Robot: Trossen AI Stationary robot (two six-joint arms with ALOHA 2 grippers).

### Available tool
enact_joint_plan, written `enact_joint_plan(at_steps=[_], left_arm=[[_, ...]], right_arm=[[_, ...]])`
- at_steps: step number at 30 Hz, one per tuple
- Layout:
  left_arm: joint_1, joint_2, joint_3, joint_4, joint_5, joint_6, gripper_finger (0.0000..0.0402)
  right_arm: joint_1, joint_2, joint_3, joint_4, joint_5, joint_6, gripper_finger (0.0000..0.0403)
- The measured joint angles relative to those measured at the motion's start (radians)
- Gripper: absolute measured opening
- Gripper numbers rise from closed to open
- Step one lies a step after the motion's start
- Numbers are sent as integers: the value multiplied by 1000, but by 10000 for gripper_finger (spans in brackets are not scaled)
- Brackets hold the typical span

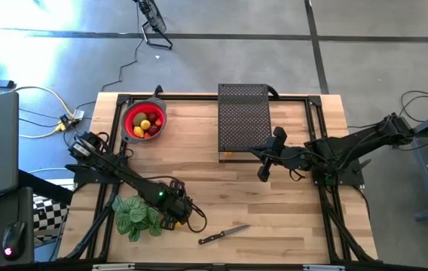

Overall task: Pick & Place Fruit
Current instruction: Put the yellow lemon into the strainer bowl

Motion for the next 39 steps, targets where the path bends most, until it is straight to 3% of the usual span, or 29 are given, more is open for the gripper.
enact_joint_plan(at_steps=[23, 34, 39], left_arm=[[0, 0, -2, 36, -10, 26, 282], [0, 1, -1, 30, -5, 26, 218], [0, 1, -1, 31, -5, 20, 231]], right_arm=[[0, 0, 0, 0, 0, 0, 3], [0, 0, 0, 0, 0, 0, 3], [0, 0, 0, 0, 0, 0, 3]])
